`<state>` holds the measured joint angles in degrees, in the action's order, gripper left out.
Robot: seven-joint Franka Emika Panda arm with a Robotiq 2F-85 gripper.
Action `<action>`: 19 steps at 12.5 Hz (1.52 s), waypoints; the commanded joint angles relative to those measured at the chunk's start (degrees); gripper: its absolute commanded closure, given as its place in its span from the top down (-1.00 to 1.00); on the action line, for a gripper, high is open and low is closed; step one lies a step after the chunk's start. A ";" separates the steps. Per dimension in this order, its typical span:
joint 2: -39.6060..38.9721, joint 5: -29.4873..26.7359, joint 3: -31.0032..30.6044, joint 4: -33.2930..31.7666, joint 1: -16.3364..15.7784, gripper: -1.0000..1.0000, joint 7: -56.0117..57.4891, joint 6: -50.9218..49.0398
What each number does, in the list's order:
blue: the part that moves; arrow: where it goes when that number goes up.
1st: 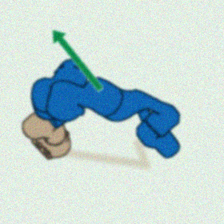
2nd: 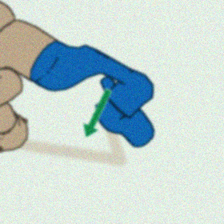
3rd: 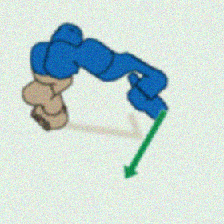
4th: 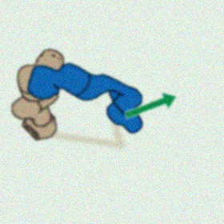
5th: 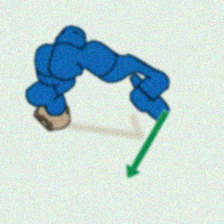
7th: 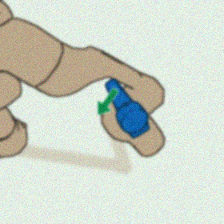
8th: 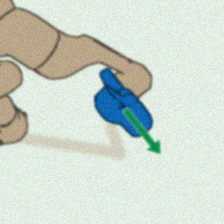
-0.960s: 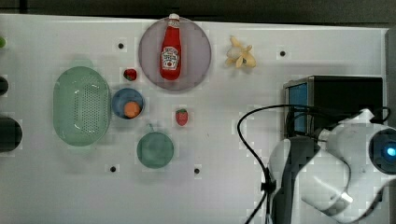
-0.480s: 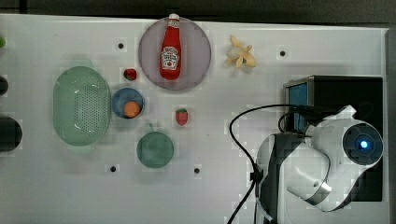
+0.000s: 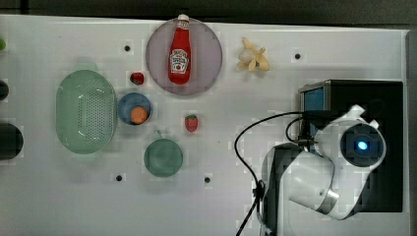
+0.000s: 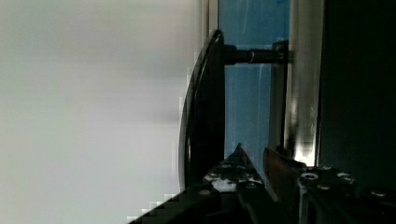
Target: Flap open oven.
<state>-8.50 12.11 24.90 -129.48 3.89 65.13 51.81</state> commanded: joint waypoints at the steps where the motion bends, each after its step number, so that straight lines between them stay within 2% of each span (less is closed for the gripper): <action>1: 0.07 6.19 -1.11 -0.94 -4.01 -0.65 -11.84 -0.21; 3: 0.08 10.58 -1.92 -1.90 -5.31 -0.65 -16.81 -0.21; 6: -0.17 13.60 -4.03 -3.67 -6.81 -0.65 -22.96 -0.21; 9: -2.33 20.03 -6.58 -4.22 -8.18 -0.65 -31.85 -0.31; 13: -7.22 26.80 -9.35 -4.16 -10.30 -0.65 -44.26 -0.46; 16: -11.99 34.77 -10.36 -3.12 -13.04 -0.65 -55.88 -1.45; 19: -17.27 37.67 -10.61 -1.47 -16.00 -0.65 -62.73 -2.23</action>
<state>-25.96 49.10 14.18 -130.82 -10.65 9.61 51.09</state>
